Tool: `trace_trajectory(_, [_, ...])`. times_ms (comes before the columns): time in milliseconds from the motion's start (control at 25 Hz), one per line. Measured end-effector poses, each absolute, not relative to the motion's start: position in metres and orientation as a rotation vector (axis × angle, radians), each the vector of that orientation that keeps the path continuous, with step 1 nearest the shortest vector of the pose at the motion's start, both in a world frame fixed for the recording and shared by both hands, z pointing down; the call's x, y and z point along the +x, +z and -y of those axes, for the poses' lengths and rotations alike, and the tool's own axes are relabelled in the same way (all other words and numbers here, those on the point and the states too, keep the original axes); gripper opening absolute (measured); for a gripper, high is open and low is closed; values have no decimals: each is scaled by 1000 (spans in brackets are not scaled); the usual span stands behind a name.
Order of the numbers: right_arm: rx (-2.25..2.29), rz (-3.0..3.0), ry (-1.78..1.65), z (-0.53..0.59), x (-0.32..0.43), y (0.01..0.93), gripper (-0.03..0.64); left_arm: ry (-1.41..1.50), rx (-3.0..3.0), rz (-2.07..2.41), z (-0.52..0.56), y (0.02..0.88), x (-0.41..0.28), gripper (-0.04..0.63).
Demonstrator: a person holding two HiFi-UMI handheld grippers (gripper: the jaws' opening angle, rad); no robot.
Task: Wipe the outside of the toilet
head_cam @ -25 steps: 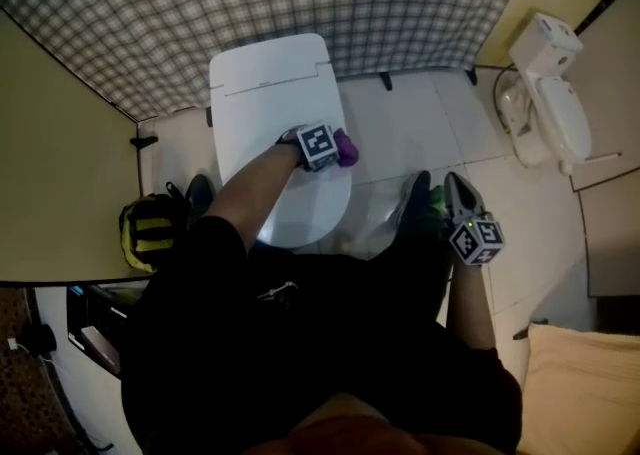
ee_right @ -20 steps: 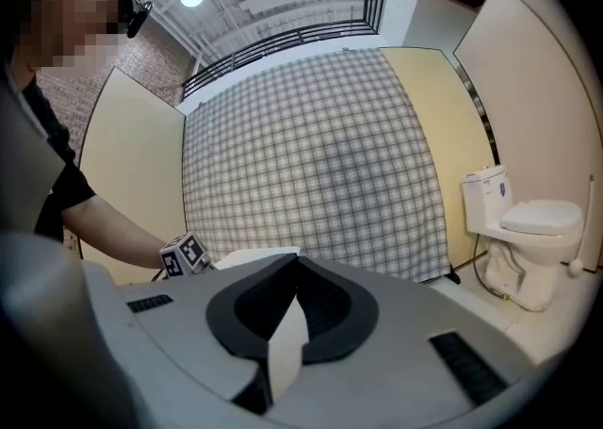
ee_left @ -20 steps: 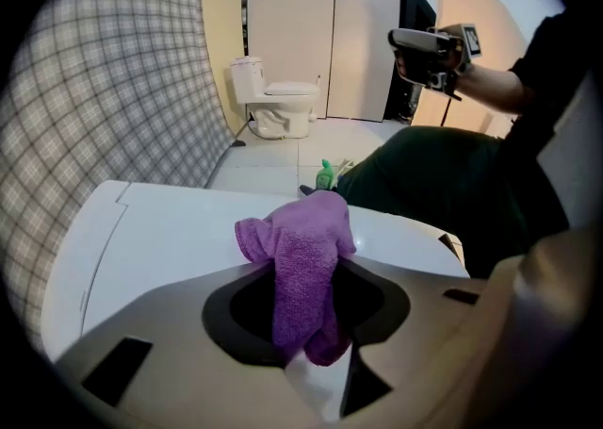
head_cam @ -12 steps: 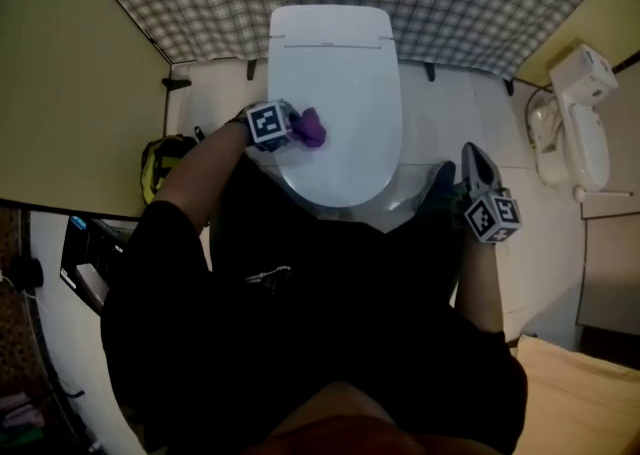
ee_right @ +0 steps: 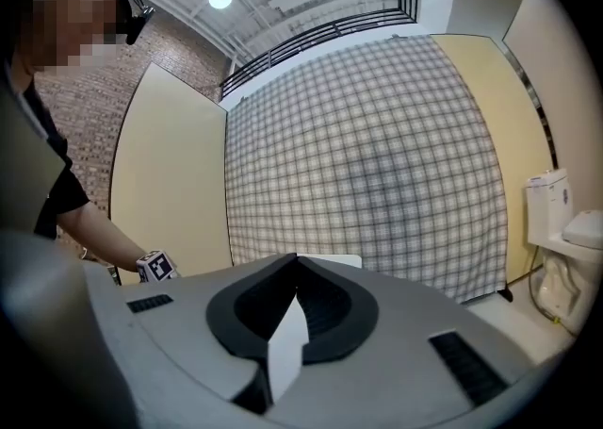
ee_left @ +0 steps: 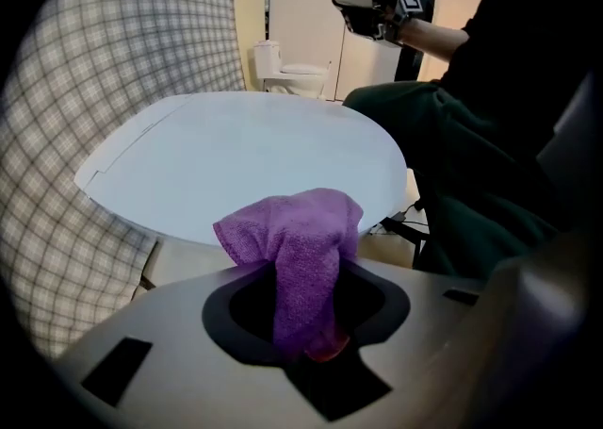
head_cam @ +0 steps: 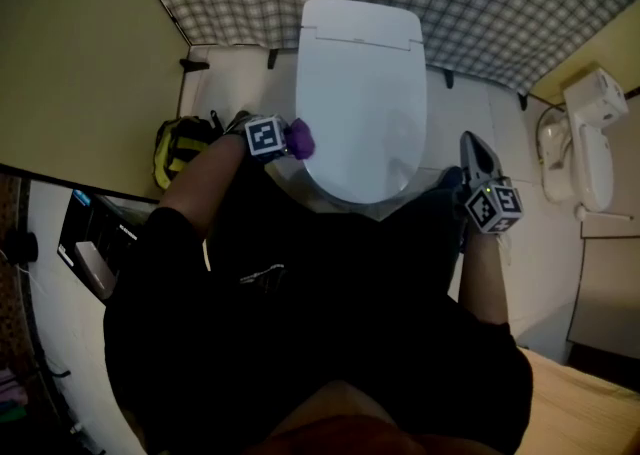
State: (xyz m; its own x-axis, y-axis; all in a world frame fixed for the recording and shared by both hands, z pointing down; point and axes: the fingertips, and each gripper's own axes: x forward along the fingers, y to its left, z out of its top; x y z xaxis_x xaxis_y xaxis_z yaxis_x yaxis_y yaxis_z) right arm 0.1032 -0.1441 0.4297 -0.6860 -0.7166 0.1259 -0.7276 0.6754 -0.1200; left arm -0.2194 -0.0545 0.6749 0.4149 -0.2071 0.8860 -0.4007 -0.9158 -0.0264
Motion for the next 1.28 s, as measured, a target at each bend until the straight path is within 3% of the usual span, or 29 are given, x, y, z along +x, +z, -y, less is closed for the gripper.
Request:
trace_trajectory(240, [1158, 2829, 252, 148, 87, 435, 3, 1452, 2455, 560, 51, 671, -219, 130])
trace_trajectory(600, [1248, 2814, 323, 156, 129, 447, 3, 1284, 2482, 585, 61, 648, -211, 131])
trace_trajectory(880, [1327, 2816, 361, 156, 162, 456, 3, 1542, 2476, 464, 63, 659, -193, 130])
trace_trajectory(1040, [1383, 2797, 358, 154, 197, 461, 3, 1475, 2517, 506, 83, 657, -146, 132])
trace_trajectory(1280, [1529, 2756, 353, 139, 259, 459, 3, 1517, 2613, 388, 129, 647, -21, 132])
